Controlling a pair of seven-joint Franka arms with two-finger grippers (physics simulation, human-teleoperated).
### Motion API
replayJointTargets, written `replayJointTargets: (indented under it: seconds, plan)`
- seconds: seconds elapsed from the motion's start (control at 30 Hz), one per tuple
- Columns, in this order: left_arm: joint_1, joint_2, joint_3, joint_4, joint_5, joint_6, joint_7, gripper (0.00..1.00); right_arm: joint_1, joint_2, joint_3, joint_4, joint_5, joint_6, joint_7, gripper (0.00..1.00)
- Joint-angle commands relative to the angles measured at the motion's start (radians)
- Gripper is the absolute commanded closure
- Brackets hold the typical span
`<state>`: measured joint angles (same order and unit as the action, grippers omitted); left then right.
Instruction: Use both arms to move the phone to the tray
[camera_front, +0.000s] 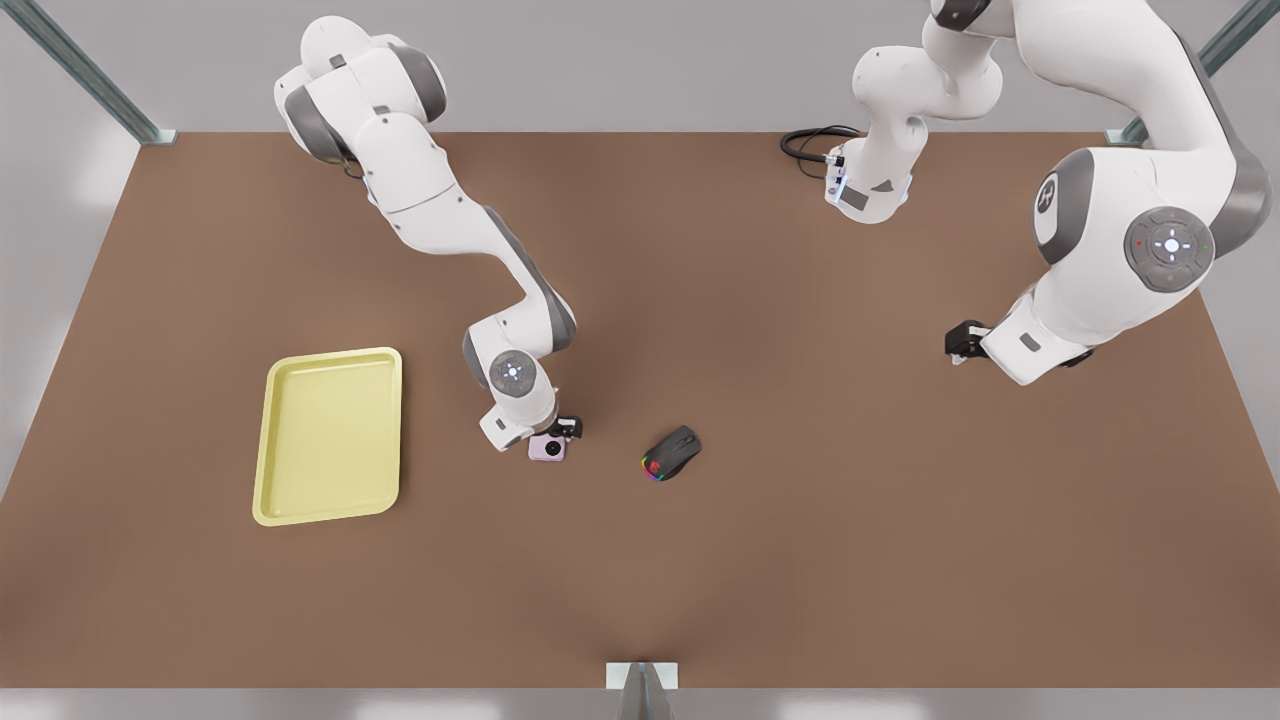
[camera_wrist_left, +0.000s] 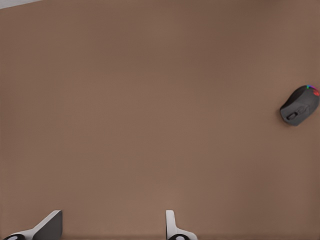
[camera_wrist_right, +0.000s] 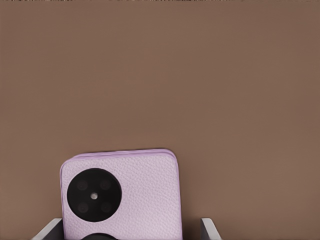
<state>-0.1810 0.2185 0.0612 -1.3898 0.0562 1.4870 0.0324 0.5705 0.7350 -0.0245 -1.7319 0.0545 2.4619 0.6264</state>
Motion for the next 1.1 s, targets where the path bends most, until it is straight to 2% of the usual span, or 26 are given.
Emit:
replayJointTargets:
  seconds: [0.0, 0.03, 0.1, 0.37, 0.53, 1.07]
  plan:
    - [0.0, -0.001, 0.0, 0.0, 0.001, 0.001, 0.026, 0.0, -0.001, 0.001, 0.002, 0.002, 0.002, 0.0, -0.02, 0.02]
    - [0.0, 0.001, 0.0, 0.0, 0.001, 0.001, 0.026, 0.0, -0.001, 0.001, 0.002, 0.002, 0.002, 0.002, -0.01, 0.03]
    - [0.0, 0.007, 0.0, 0.002, 0.001, 0.001, 0.026, 0.0, -0.001, 0.003, 0.002, 0.003, 0.002, -0.001, -0.01, 0.09]
    - [0.0, 0.005, 0.0, 0.002, 0.001, -0.004, 0.026, 0.0, -0.004, 0.001, 0.002, 0.003, 0.002, -0.008, -0.011, 0.13]
    - [0.0, 0.005, 0.0, 0.002, 0.001, -0.002, 0.026, 0.0, -0.004, 0.001, 0.002, 0.005, 0.002, -0.009, -0.011, 0.22]
    - [0.0, -0.001, 0.0, 0.003, 0.001, -0.007, 0.027, 0.0, -0.029, -0.028, 0.0, -0.006, 0.001, -0.014, -0.04, 0.22]
